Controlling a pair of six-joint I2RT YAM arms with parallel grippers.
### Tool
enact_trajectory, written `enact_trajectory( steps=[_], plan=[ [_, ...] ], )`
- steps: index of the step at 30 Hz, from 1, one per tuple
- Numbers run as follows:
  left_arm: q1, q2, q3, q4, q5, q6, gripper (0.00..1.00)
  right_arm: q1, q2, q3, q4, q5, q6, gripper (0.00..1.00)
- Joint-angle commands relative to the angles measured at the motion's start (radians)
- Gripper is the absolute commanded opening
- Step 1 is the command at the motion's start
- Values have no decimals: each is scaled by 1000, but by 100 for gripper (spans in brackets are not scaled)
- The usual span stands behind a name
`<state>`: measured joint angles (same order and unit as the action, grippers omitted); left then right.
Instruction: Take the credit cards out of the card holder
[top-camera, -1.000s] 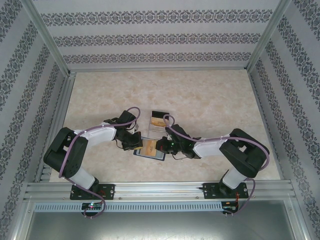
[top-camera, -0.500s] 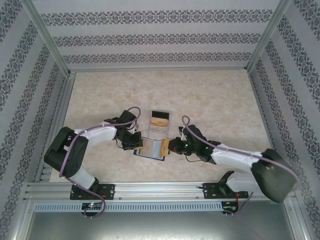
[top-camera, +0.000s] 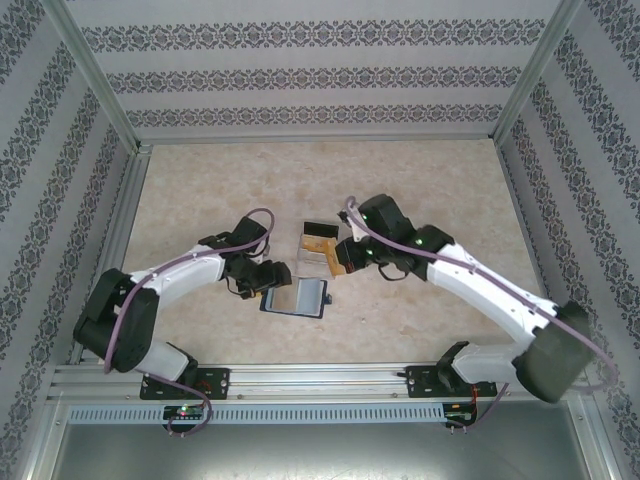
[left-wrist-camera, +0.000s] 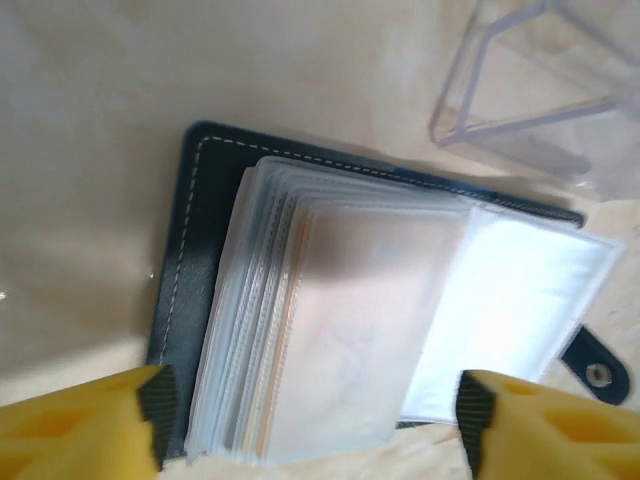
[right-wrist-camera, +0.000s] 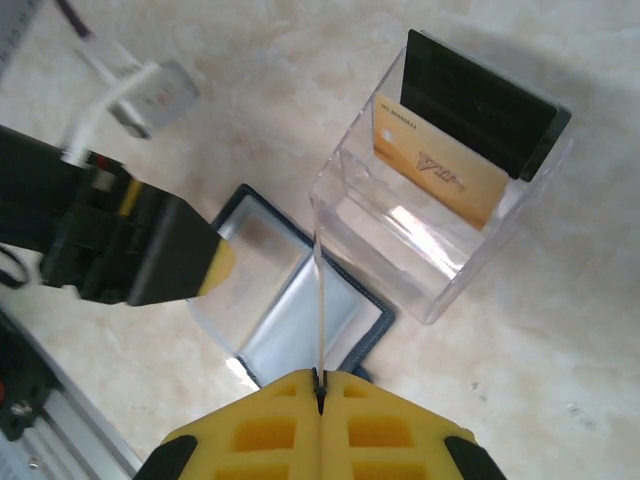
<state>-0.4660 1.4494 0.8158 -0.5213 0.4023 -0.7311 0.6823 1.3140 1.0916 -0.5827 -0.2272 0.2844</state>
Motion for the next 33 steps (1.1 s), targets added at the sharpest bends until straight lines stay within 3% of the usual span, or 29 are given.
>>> enact_trajectory(
  steps=[1,3,7,13,33],
  plan=[
    [21,-86,32,-88,-81,-20,93,-14,121,154,-192,55,-263,0],
    [30,-127,35,-113,-105,-32,100,-13,209,264,-257,72,-331,0],
    [53,-212,22,-154,-147,-46,100,-6,382,475,-378,116,-453,0],
    [80,-299,-17,-182,-158,-59,99,50,538,628,-457,263,-606,0],
    [100,-344,-46,-201,-151,-64,100,114,697,686,-404,387,-769,0]
  ],
)
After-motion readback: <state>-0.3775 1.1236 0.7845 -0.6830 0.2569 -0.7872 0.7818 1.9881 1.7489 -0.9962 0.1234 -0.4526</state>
